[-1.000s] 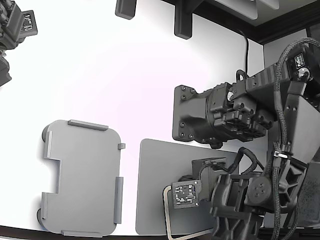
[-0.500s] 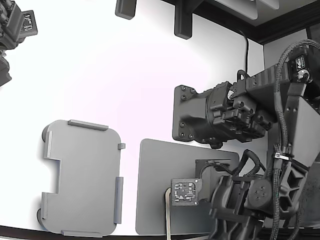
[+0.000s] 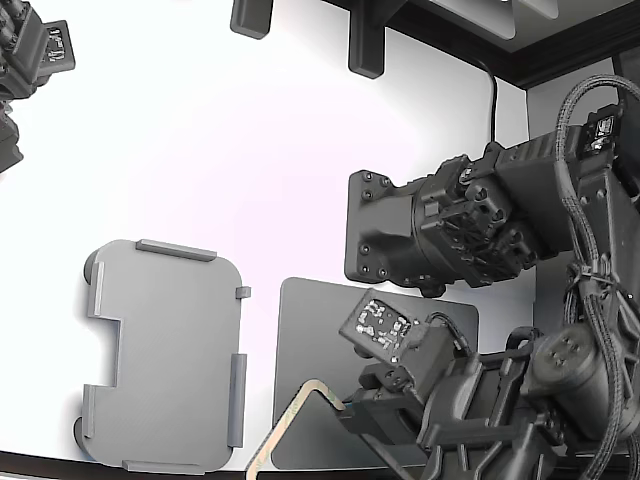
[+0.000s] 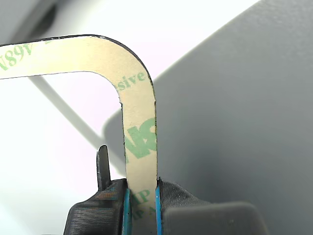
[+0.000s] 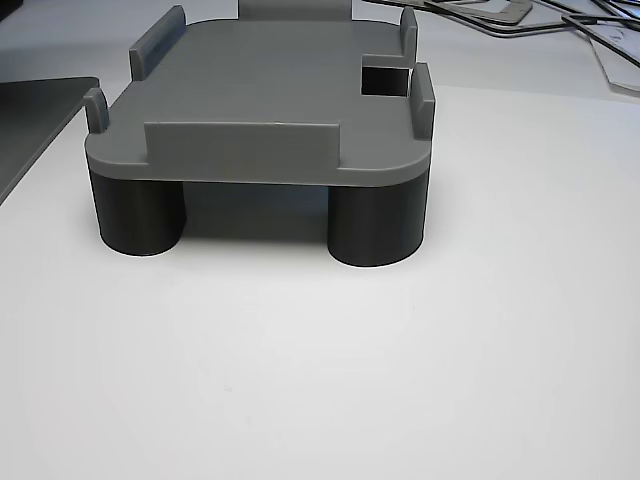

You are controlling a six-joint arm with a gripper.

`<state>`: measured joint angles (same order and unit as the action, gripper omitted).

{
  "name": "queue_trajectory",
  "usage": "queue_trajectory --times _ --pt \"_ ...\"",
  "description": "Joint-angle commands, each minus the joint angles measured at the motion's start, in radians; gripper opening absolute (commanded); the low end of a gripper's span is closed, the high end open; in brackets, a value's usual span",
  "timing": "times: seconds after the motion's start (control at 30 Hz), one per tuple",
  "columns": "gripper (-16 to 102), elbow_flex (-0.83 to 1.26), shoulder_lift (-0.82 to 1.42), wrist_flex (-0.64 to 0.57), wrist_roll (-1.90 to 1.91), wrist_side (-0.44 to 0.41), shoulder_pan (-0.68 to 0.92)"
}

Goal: Move top rectangular frame to the holder.

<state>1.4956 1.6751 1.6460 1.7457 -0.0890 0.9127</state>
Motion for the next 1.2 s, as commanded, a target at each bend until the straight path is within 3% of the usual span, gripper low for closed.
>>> queue_trajectory --times 0.0,0.27,0.53,1.17 --pt "-10 -0.054 0.025 0.011 0.067 0.002 -0.078" --pt "-11 -0.067 0.003 0.011 0.163 -0.034 -0.213" --pt "-11 -0.158 -0.169 0.011 0.287 -0.069 -0.325" --pt "-11 -0.249 -0.322 0.011 0.502 -0.089 -0.344"
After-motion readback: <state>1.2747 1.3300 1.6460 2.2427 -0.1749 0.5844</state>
